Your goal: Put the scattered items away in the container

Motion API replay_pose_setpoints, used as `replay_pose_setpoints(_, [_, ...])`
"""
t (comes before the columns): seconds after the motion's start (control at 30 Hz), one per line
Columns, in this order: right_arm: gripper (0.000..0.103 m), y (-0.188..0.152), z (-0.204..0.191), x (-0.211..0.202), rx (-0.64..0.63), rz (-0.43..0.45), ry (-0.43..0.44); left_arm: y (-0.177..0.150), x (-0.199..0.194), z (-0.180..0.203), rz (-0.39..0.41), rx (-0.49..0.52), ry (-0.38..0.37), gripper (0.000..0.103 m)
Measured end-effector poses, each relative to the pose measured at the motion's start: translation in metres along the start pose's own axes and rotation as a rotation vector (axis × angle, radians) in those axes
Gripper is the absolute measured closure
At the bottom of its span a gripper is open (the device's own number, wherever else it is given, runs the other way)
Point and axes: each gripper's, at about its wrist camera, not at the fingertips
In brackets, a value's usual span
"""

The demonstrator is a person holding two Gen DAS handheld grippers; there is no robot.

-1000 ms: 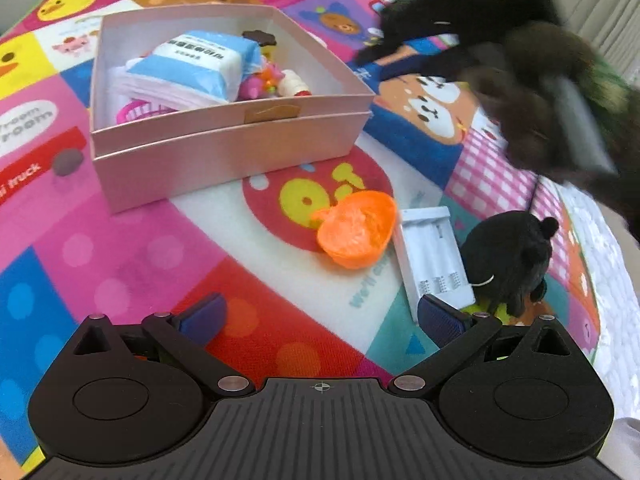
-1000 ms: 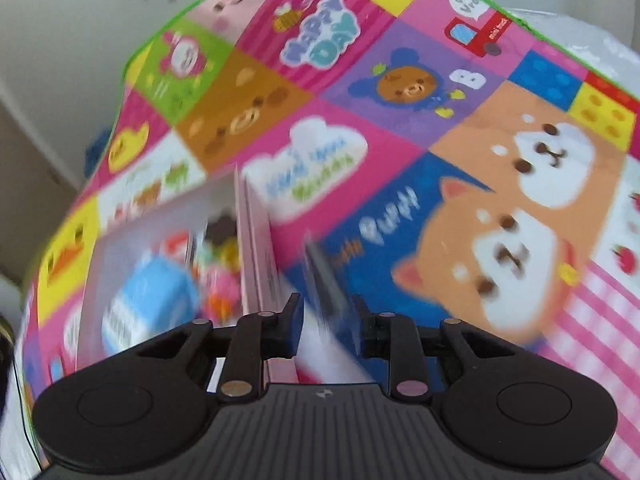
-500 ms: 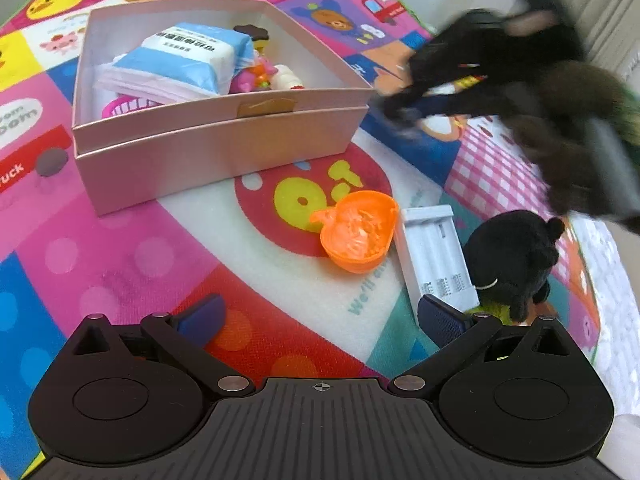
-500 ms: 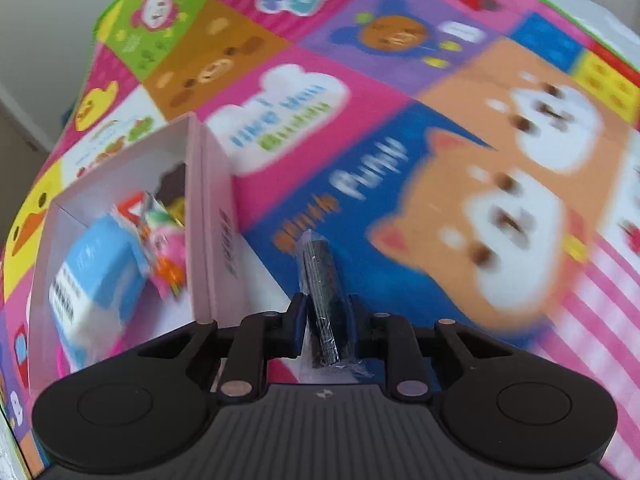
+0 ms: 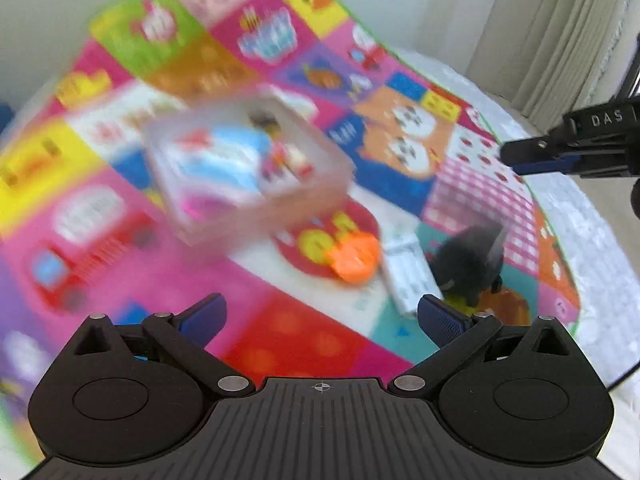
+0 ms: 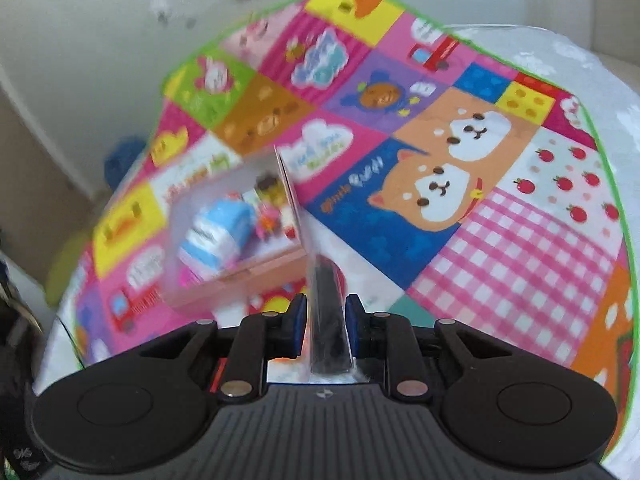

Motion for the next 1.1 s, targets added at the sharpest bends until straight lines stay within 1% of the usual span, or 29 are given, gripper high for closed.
replay_pose_setpoints(0.07, [0.082,-0.002,-0.008,-0.028,0.009,0.066,0.036,0.013,-0.032,-0.004,0.015,0.026,0.023,0.000])
replay_pose_setpoints(0.1, [0.079,-0.004,-0.013,-0.044,0.013,0.105,0.051,0.018,-0.048,-0.006,0.027,0.023,0.051,0.000])
replay_pose_setpoints(0.17, [0.074,-0.008,-0.018,-0.082,0.053,0.205,0.079,0.027,-0.089,-0.008,0.080,-0.007,0.113,0.000])
replay_pose_setpoints(0.2, [0.066,-0.011,-0.018,-0.103,0.094,0.265,0.097,0.032,-0.110,-0.009,0.115,-0.024,0.130,0.000])
replay_pose_setpoints(0.23, [0.052,-0.014,-0.016,-0.124,0.142,0.323,0.116,0.038,-0.135,-0.009,0.152,-0.033,0.148,0.000])
replay_pose_setpoints(0.27, [0.041,-0.018,-0.012,-0.144,0.198,0.384,0.129,0.045,-0.157,-0.006,0.185,-0.028,0.173,0.000])
replay_pose_setpoints(0.3, [0.018,-0.023,-0.007,-0.165,0.270,0.454,0.133,0.050,-0.182,-0.004,0.218,-0.012,0.206,0.000])
replay_pose_setpoints(0.33, [0.003,-0.027,0.000,-0.184,0.355,0.520,0.123,0.057,-0.206,0.000,0.243,0.009,0.253,0.000])
replay_pose_setpoints(0.37, [0.001,-0.029,0.007,-0.201,0.430,0.562,0.113,0.064,-0.226,0.005,0.254,0.025,0.296,0.000])
replay_pose_setpoints(0.4, [0.001,-0.026,0.013,-0.214,0.479,0.573,0.122,0.071,-0.246,0.010,0.261,0.042,0.330,0.000])
replay_pose_setpoints(0.47, [0.001,-0.018,0.025,-0.236,0.565,0.566,0.176,0.086,-0.277,0.022,0.274,0.086,0.363,0.000])
replay_pose_setpoints(0.53, [0.001,-0.013,0.037,-0.256,0.677,0.575,0.249,0.098,-0.298,0.037,0.308,0.141,0.412,0.000])
replay_pose_setpoints(0.6, [0.001,-0.010,0.046,-0.273,0.767,0.579,0.328,0.110,-0.306,0.051,0.357,0.193,0.460,0.000])
replay_pose_setpoints(0.67, [0.001,-0.006,0.050,-0.286,0.820,0.591,0.350,0.122,-0.302,0.059,0.381,0.200,0.499,0.000])
replay_pose_setpoints(0.7, [0.001,-0.005,0.051,-0.291,0.822,0.609,0.341,0.129,-0.299,0.062,0.396,0.174,0.511,0.000])
replay_pose_setpoints(0.73, [0.001,-0.002,0.049,-0.295,0.814,0.633,0.319,0.133,-0.296,0.064,0.411,0.132,0.505,0.000])
replay_pose_setpoints(0.8, [0.001,-0.003,0.046,-0.296,0.800,0.669,0.241,0.131,-0.290,0.065,0.432,0.022,0.466,0.000])
replay_pose_setpoints(0.83, [0.001,-0.005,0.045,-0.293,0.802,0.662,0.209,0.125,-0.286,0.063,0.435,-0.034,0.424,0.000])
replay_pose_setpoints(0.87, [0.001,-0.008,0.045,-0.290,0.809,0.650,0.194,0.118,-0.280,0.061,0.429,-0.067,0.384,0.000])
replay_pose_setpoints(0.9, [0.001,-0.015,0.045,-0.285,0.821,0.640,0.196,0.111,-0.274,0.060,0.414,-0.082,0.352,0.000])
replay_pose_setpoints(0.93, [0.000,-0.023,0.045,-0.279,0.836,0.627,0.195,0.106,-0.265,0.058,0.387,-0.075,0.339,0.000])
replay_pose_setpoints(1.0, [0.000,-0.034,0.045,-0.261,0.863,0.577,0.179,0.099,-0.246,0.051,0.335,-0.031,0.357,0.000])
replay_pose_setpoints(1.03, [0.000,-0.039,0.045,-0.251,0.883,0.551,0.169,0.098,-0.238,0.046,0.321,-0.009,0.372,0.000])
replay_pose_setpoints(1.1, [0.000,-0.046,0.049,-0.234,0.919,0.509,0.146,0.097,-0.226,0.035,0.335,-0.011,0.374,0.000])
Point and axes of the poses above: each gripper's, at about its wrist camera, not at the fingertips, and x roughly the way its jaws point, z to its right, y to its top, and after that the axes turned 12 degrees about x, right-handed
